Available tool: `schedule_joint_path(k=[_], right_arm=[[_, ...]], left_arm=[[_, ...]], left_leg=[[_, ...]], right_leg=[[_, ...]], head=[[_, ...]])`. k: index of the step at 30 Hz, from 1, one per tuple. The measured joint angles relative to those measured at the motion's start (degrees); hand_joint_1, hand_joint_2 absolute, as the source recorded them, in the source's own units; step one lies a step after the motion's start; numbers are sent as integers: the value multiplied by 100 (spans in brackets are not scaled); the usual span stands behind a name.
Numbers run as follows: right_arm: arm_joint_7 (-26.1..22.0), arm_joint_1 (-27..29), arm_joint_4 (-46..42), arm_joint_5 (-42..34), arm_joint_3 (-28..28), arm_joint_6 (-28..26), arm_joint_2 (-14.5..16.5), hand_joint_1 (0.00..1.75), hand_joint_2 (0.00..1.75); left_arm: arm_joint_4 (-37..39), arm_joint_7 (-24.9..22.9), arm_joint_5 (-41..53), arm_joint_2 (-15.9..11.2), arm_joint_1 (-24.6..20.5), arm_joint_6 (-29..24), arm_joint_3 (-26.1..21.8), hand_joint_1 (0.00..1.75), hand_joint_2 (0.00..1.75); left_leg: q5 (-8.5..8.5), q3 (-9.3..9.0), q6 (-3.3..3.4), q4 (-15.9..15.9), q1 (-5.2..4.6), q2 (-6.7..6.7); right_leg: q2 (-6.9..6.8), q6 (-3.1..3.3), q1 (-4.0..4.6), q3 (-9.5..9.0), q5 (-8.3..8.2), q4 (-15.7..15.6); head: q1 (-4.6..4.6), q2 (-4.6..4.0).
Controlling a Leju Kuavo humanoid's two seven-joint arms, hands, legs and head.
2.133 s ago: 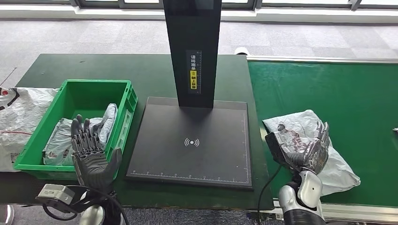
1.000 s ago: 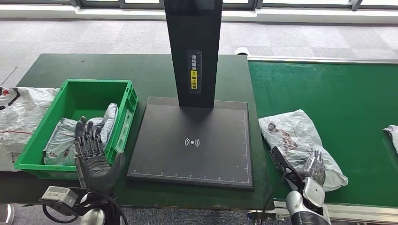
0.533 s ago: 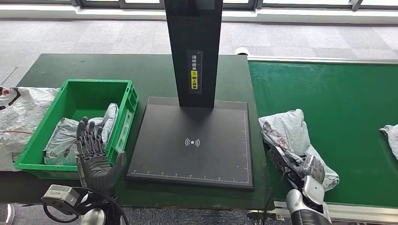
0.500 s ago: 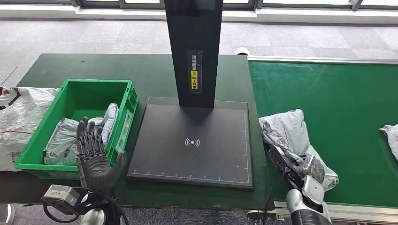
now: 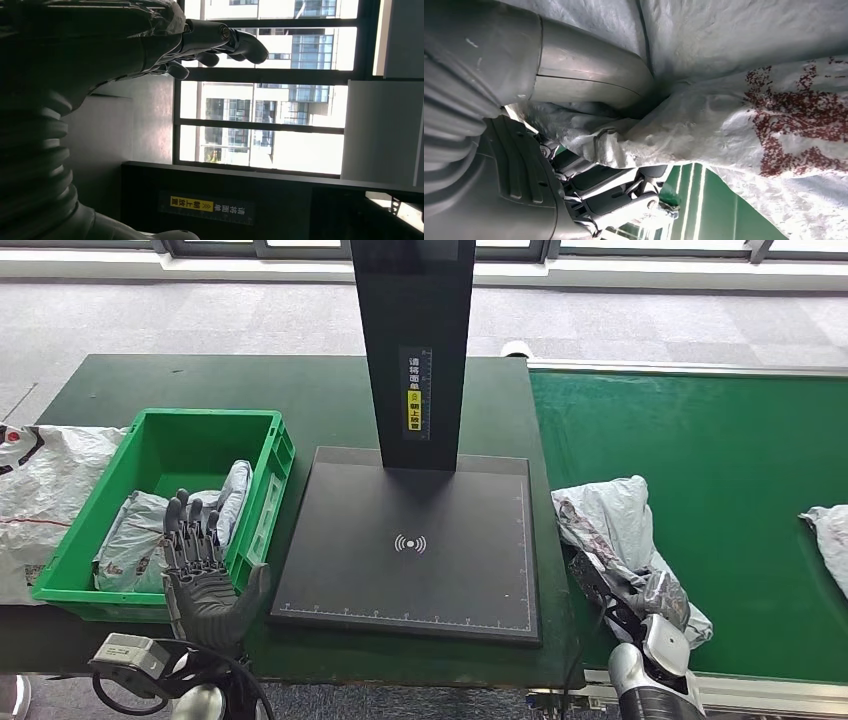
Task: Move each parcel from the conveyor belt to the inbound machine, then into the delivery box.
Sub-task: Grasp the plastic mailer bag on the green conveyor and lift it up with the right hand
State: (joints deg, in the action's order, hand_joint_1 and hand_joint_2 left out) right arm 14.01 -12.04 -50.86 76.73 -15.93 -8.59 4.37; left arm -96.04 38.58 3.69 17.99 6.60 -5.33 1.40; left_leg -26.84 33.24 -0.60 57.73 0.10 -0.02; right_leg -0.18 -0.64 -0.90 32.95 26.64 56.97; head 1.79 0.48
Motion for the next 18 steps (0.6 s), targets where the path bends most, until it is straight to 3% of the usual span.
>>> schedule_joint_path(k=[12, 18], right_arm=[[-68, 1, 0, -32, 2, -108, 3, 175, 175], [-715, 117, -407, -283, 70, -1155, 96, 175, 175]], left_arm=[[0, 0, 1, 1, 0, -1, 0, 0, 175], [-23, 3, 33, 17, 39, -51, -8, 0, 175]], left_leg=[[0, 1, 0, 0, 0, -2], [0, 4, 0, 0, -1, -4]], right_leg=[[-2, 0, 0, -1, 0, 0], [-3, 0, -1, 0, 0, 1]], head=[[0, 0], [0, 0]])
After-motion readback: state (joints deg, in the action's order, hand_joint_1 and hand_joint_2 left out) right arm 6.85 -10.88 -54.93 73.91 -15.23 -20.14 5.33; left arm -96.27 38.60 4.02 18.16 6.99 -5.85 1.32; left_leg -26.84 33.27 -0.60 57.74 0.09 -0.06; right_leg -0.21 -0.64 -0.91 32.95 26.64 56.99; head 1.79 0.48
